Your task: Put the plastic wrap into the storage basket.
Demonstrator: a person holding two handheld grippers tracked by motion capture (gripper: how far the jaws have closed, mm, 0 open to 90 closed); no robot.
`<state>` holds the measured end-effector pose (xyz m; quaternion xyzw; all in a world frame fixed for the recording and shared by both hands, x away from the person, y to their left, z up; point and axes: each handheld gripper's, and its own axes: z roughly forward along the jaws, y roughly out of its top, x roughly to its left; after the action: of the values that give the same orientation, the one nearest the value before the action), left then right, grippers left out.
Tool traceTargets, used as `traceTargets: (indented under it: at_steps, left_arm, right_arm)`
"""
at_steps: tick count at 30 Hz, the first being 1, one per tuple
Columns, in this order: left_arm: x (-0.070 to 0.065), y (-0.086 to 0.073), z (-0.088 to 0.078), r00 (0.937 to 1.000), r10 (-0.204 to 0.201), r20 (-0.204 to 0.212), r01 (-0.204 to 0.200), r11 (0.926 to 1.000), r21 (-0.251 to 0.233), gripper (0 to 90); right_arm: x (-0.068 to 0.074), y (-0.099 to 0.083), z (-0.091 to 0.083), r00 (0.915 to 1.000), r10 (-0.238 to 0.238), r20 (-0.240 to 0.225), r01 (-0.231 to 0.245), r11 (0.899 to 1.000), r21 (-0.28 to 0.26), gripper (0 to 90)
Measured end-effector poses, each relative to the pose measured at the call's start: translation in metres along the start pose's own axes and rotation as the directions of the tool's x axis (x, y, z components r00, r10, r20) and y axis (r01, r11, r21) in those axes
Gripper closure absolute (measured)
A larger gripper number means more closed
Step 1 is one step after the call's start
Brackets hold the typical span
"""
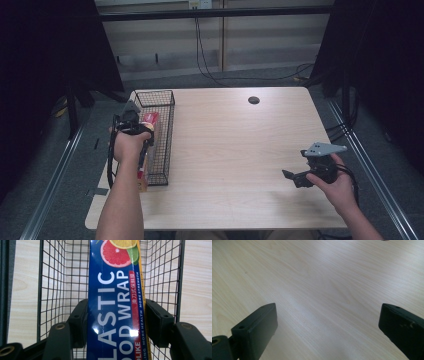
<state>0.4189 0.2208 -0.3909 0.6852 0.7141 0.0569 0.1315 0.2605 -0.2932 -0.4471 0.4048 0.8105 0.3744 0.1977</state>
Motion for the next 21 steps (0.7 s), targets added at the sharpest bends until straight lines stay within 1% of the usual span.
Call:
traceTargets:
  at_steps: [1, 2, 4, 5, 6, 7, 9, 10, 11, 12, 13, 14, 15, 16, 18, 19, 20, 21]
  left_arm:
    - [0.001, 0.001, 0.000, 0.9999, 0.013, -0.002, -0.013, 0.9999, 0.002, 43.0]
    - [0.001, 0.000, 0.000, 1.0000, 0.001, 0.002, -0.001, 1.0000, -0.002, 43.0]
    - [0.000, 0.000, 0.001, 1.0000, -0.004, 0.003, 0.004, 1.0000, -0.009, 42.6]
    - [0.002, 0.000, 0.001, 0.9999, 0.015, 0.004, -0.014, 0.9998, -0.011, 42.2]
    - [0.001, -0.001, 0.001, 1.0000, -0.007, 0.006, 0.007, 0.9998, -0.019, 41.9]
    - [0.002, -0.001, 0.001, 0.9999, -0.008, 0.007, 0.008, 0.9997, -0.021, 41.5]
    - [0.002, -0.002, 0.001, 0.9999, -0.003, 0.012, 0.004, 0.9997, -0.024, 40.7]
    - [0.003, -0.002, 0.001, 0.9998, 0.016, 0.008, -0.016, 0.9996, -0.022, 40.4]
    - [0.003, -0.002, 0.000, 0.9998, 0.022, 0.003, -0.022, 0.9995, -0.021, 40.1]
    - [0.002, -0.003, 0.000, 0.9999, -0.004, 0.011, 0.005, 0.9995, -0.032, 39.7]
    - [0.003, -0.003, -0.001, 0.9999, 0.005, 0.011, -0.004, 0.9993, -0.036, 38.9]
    - [0.002, -0.003, -0.002, 0.9998, -0.009, 0.016, 0.010, 0.9990, -0.043, 38.2]
    - [0.003, -0.003, -0.004, 0.9998, 0.009, 0.016, -0.009, 0.9990, -0.044, 36.3]
    - [0.002, -0.003, -0.006, 0.9996, 0.005, 0.027, -0.003, 0.9988, -0.049, 34.2]
    - [0.001, -0.004, -0.009, 0.9996, 0.000, 0.029, 0.002, 0.9985, -0.054, 32.7]
    - [0.001, -0.004, -0.011, 0.9994, 0.009, 0.033, -0.007, 0.9985, -0.054, 32.4]
    - [0.002, -0.005, -0.013, 0.9995, 0.023, 0.023, -0.022, 0.9985, -0.050, 32.0]
    - [0.001, -0.006, -0.014, 0.9993, 0.010, 0.037, -0.008, 0.9981, -0.061, 31.1]
  right_arm:
    - [0.000, 0.000, 0.000, 1.0000, -0.004, 0.000, 0.004, 1.000, -0.001, 2.0]
    - [0.000, 0.000, 0.000, 1.0000, -0.005, 0.000, 0.005, 1.000, -0.003, 2.0]
    - [0.000, 0.000, 0.000, 1.0000, -0.004, -0.002, 0.004, 1.000, -0.004, 2.0]
    - [0.000, 0.000, 0.000, 1.0000, -0.004, -0.003, 0.004, 1.000, -0.003, 2.0]
    - [0.000, 0.000, 0.000, 1.0000, -0.004, -0.003, 0.004, 1.000, -0.003, 2.0]
    - [0.000, 0.000, 0.000, 1.0000, -0.004, -0.004, 0.004, 1.000, -0.002, 2.0]
    - [0.001, 0.000, 0.001, 1.0000, -0.006, -0.003, 0.006, 1.000, -0.004, 2.0]
    - [0.001, 0.000, 0.000, 1.0000, -0.006, -0.002, 0.006, 1.000, -0.004, 2.0]
    - [0.001, 0.001, 0.000, 1.0000, -0.005, -0.001, 0.005, 1.000, -0.005, 2.0]
    - [0.001, 0.001, 0.000, 1.0000, -0.005, -0.001, 0.005, 1.000, -0.006, 2.0]
    - [0.001, 0.001, 0.000, 1.0000, -0.003, -0.003, 0.003, 1.000, -0.004, 2.0]
    - [0.000, 0.001, 0.000, 1.0000, -0.003, -0.003, 0.003, 1.000, -0.004, 2.0]
    - [0.000, 0.001, 0.000, 1.0000, -0.006, -0.003, 0.006, 1.000, -0.004, 2.0]
    - [0.000, 0.001, 0.001, 1.0000, -0.005, -0.002, 0.005, 1.000, -0.002, 2.0]
    - [0.000, 0.002, 0.001, 1.0000, -0.005, -0.001, 0.005, 1.000, -0.003, 2.0]
    - [0.001, 0.002, 0.002, 1.0000, -0.005, -0.005, 0.005, 1.000, -0.006, 2.0]
    - [0.001, 0.003, 0.002, 1.0000, -0.006, -0.006, 0.006, 1.000, -0.005, 2.0]
    - [0.002, 0.004, 0.003, 1.0000, -0.006, -0.003, 0.006, 1.000, -0.006, 2.0]
